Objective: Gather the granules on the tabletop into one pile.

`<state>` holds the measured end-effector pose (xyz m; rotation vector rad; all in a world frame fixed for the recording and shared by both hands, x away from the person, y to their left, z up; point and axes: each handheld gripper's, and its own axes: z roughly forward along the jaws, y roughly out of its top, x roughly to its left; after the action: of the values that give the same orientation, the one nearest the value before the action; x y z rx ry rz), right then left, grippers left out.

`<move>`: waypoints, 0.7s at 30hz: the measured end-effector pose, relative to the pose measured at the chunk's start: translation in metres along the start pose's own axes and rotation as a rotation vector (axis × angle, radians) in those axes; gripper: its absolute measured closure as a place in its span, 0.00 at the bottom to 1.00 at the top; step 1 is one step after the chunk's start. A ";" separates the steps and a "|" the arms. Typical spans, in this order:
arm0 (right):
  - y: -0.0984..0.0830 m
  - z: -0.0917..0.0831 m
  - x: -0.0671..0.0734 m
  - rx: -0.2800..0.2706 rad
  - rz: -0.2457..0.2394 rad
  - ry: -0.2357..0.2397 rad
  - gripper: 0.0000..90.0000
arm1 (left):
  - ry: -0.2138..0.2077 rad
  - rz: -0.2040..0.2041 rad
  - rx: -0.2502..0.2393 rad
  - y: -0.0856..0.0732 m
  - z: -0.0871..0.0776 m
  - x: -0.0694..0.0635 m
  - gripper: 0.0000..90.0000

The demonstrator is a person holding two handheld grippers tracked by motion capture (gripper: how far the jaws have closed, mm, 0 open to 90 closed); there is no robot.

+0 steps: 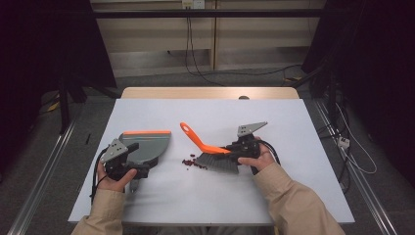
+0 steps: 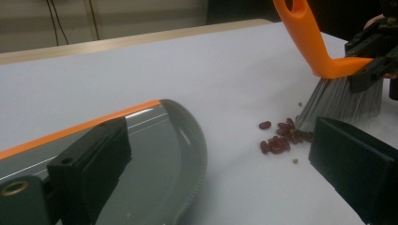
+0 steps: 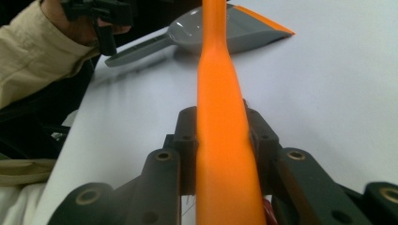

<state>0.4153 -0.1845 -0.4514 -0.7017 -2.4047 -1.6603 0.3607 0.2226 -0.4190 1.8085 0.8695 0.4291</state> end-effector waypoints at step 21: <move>0.029 0.068 0.059 -0.170 0.187 -0.360 0.79 | 0.005 0.007 -0.005 0.001 -0.002 0.000 0.06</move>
<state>0.3864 -0.0969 -0.4307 -1.3119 -2.3385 -1.8018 0.3597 0.2241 -0.4174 1.8073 0.8652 0.4395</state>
